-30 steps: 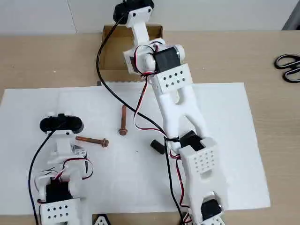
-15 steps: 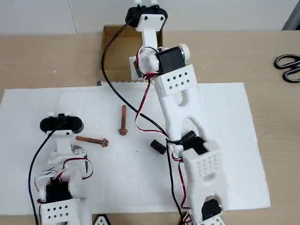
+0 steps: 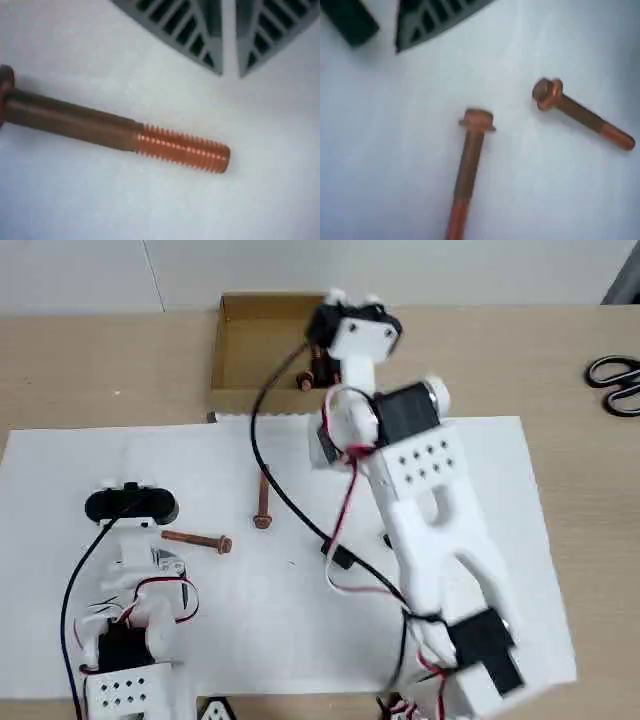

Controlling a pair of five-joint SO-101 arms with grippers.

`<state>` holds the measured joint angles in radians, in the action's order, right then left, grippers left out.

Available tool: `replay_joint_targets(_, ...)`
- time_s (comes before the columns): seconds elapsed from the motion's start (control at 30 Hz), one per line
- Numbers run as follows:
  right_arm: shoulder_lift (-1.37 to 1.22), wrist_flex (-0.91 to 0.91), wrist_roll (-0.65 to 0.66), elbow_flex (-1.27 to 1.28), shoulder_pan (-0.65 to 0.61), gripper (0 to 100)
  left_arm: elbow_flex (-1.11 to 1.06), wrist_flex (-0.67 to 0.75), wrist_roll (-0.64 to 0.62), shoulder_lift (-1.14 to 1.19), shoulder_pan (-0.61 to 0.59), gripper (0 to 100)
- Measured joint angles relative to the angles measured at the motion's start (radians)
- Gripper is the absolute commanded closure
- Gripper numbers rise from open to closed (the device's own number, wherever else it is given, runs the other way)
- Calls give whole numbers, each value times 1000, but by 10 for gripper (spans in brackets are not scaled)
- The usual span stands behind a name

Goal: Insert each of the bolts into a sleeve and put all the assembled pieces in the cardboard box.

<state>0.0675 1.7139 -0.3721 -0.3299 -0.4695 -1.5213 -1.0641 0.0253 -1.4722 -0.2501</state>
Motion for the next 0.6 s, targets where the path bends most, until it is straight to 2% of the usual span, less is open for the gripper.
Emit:
replay_joint_targets(0.3,190,0,-103,367,117,887,0,0,0,0,0,994)
replay_joint_targets(0.47,193,-15,-176,462,123,887,0,0,0,0,0,994)
replay_joint_targets(0.6,193,-107,-209,555,126,887,0,0,0,0,0,994)
